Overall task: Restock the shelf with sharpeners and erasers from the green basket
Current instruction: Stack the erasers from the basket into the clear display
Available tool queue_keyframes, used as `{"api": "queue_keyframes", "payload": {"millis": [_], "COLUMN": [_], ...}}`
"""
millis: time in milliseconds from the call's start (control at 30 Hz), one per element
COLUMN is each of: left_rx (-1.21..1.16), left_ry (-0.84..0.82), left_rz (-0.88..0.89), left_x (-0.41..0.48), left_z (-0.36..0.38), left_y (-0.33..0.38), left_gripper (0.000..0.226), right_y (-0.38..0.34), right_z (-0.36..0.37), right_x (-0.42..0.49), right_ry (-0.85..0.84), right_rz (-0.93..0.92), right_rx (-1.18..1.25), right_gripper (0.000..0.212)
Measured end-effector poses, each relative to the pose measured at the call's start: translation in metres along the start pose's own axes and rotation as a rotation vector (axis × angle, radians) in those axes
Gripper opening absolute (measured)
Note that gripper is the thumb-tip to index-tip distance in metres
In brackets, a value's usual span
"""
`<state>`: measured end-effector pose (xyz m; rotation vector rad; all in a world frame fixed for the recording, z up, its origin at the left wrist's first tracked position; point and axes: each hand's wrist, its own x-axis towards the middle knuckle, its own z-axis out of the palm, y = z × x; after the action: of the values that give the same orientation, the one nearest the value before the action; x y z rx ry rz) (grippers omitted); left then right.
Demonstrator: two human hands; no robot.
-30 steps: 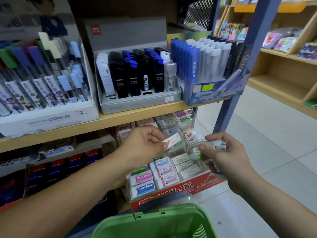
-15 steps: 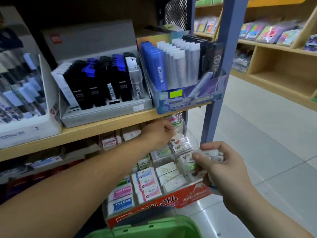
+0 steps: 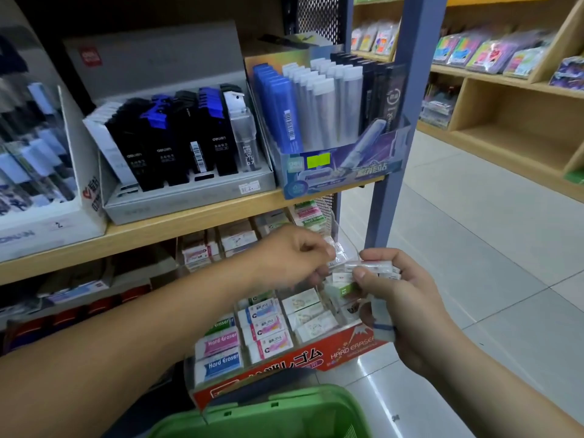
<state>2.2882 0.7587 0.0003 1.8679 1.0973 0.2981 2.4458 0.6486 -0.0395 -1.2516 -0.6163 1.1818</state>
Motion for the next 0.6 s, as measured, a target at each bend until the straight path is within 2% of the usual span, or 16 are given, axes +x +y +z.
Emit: {"api": "queue_keyframes", "payload": {"millis": [100,300,600], "left_rx": [-0.140,-0.351,-0.625], "left_ry": [-0.163,-0.059,-0.096], "left_rz": [-0.043,-0.036,-0.037], "left_x": [-0.019,-0.022,-0.036], "left_z": [0.001,0.006,-0.001], "left_y": [-0.006,-0.022,-0.029], "left_gripper": [0.019,0.033,0.033], "right_y": [0.001,0.006,0.003], "right_z": [-0.001,0.004,0.011], "right_x": [0.002,0.001,0.001], "right_ry": [-0.029,-0.070,0.006], "right_rz": [-0.018,-0.097,-0.064], "right_rx": [0.007,-0.089,0.061], "right_gripper": [0.023,0.025,0.024]}}
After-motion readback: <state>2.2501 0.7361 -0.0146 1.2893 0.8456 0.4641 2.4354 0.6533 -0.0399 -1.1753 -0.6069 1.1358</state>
